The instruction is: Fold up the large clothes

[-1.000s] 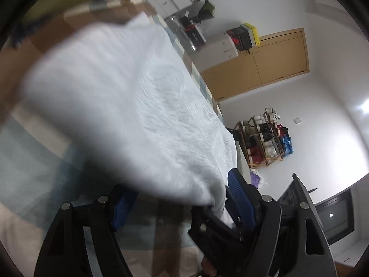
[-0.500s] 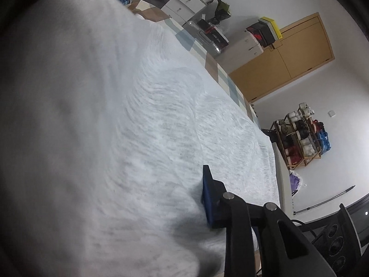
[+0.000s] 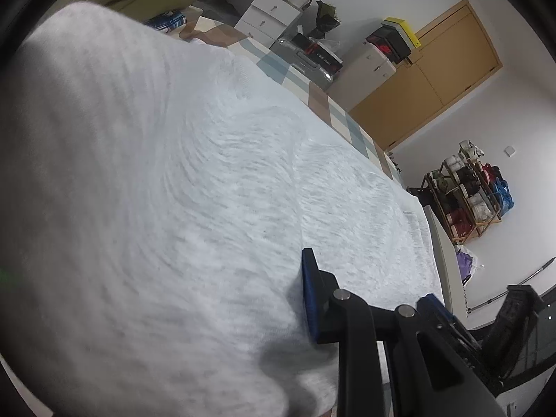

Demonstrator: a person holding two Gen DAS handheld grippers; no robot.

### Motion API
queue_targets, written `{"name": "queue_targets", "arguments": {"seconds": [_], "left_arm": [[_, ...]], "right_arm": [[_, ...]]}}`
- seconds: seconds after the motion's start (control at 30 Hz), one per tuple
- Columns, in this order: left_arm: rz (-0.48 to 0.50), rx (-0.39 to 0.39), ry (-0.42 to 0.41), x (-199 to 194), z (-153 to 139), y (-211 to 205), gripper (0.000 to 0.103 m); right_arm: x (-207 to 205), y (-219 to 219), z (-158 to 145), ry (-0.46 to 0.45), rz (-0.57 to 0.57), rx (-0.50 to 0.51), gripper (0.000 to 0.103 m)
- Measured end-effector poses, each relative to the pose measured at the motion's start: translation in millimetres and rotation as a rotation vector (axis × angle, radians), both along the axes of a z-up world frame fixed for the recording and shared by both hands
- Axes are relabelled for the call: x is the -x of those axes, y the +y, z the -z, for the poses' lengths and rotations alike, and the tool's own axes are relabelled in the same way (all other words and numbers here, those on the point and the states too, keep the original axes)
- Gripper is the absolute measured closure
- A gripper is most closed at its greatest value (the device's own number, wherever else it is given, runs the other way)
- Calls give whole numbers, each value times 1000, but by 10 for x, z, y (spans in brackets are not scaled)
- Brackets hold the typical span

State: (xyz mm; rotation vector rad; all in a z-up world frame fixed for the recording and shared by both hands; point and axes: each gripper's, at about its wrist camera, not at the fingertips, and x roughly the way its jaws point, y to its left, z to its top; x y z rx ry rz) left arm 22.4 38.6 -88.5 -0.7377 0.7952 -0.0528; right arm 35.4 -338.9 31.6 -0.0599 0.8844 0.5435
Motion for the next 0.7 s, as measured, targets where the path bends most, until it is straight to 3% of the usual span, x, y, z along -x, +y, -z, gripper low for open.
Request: {"name": "queue_targets", "arguments": {"seconds": [0.03,0.13,0.33,0.37,0.43,0.53,0.63,0.67,0.7], "left_arm": [[5,-1,-6,-26,-21,4,85],[19,-16,-37,-110,-79,-22,87],[84,-167,-127,-242,-119,-51,88],[97,-204,-131,-258,-148,-88,88],[106,-230,-129,-300,-136,-65,88],[105,-214,-104,-273,4,10,88],[87,-140,-85,-218,124,127,88],[75,-95,-74,-203,159,170,87],[62,-36,-61,-199,204,209,79]], "right_arm": [[-24,5,82,29,13,15,29],[52,58,119,2,6,44,29],[76,94,113,-2,5,50,30],[63,114,77,-6,12,38,41],[17,63,-45,-28,18,-36,53],[2,147,-239,-95,6,-85,59],[-73,384,-191,-35,-62,-137,64],[-97,484,-113,-11,-73,-110,71],[-104,548,-25,13,-78,-81,75]]}}
